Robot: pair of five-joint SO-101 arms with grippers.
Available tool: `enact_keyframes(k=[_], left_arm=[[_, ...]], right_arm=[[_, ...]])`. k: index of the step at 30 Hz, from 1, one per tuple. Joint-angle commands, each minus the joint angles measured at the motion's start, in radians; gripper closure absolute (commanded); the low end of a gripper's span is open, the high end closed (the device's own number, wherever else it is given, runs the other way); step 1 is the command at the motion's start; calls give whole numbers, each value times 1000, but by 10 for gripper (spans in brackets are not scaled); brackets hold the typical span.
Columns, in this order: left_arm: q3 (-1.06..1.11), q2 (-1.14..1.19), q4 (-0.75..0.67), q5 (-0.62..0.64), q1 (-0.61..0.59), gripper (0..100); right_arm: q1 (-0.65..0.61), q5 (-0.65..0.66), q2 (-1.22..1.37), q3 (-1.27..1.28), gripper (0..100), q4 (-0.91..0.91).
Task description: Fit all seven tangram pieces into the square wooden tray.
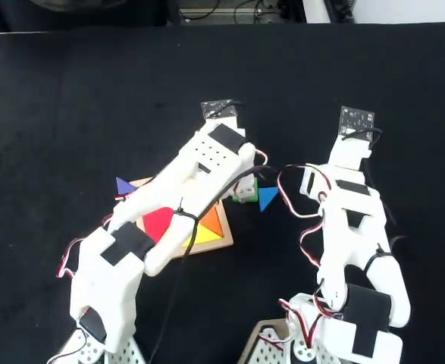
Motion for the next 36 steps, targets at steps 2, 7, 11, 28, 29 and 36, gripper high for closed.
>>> enact_keyframes(k=[2, 7, 11, 28, 29, 36], left_arm=[[-45, -20, -6, -35, 12, 805], [-25, -14, 25, -97, -7, 805], [-38, -35, 72, -170, -124, 805], [311, -611, 106, -749, -668, 805], [386, -680, 68, -760, -710, 805], [920, -967, -302, -740, -929, 800]], right_arm=[[-17, 0, -38, -7, 986, -17], [-17, 0, -38, -7, 986, -17], [-17, 0, -38, -7, 986, -17], [-18, 0, -38, -5, 986, -11], [-18, 0, -38, -5, 986, -11], [-43, 78, -47, -7, 982, 20]])
